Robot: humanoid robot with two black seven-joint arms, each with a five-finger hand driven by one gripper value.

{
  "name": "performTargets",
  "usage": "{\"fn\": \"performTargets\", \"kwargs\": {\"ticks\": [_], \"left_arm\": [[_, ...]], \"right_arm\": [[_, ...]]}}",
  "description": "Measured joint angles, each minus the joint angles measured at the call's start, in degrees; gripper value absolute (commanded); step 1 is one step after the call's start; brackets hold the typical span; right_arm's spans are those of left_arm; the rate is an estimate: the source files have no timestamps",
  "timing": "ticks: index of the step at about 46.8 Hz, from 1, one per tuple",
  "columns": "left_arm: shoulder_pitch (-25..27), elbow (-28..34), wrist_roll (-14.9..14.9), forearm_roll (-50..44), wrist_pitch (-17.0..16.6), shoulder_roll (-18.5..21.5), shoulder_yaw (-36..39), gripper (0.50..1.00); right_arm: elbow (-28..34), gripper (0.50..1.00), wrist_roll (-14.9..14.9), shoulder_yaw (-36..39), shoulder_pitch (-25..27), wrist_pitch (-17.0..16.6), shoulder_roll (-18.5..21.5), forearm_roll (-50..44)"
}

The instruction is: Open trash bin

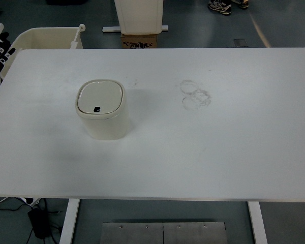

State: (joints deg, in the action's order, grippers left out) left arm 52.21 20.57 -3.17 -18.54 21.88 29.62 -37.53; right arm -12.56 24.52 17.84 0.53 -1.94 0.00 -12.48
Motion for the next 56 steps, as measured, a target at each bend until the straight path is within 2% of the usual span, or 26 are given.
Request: {"fn": "performTargets", "kwargs": {"ticks": [29,39,49,56], "left_arm": [[-0.7,-0.1,-0.1,0.1,0.0,-0.9,0.0,1.000],[-0.7,-0.1,-3.7,0.2,0.0,-1.0,0.0,1.000],[0.2,0.0,-4.1,3.3,0.0,-1.0,0.3,1.000],[3.5,0.1,-2.6,4.4,-3.2,-1.8,0.5,1.000]], "right_arm": [[0.0,0.991,0.0,0.0,0.0,0.0,0.0,0.0],[0.0,0.991,0.0,0.1,-0.1,-0.1,0.0,-0.1],[0.0,0.991,0.0,0.0,-0.1,-0.1,0.0,0.0],[0.0,0.991,0.0,0.1,-0.1,0.0,0.0,0.0]]}}
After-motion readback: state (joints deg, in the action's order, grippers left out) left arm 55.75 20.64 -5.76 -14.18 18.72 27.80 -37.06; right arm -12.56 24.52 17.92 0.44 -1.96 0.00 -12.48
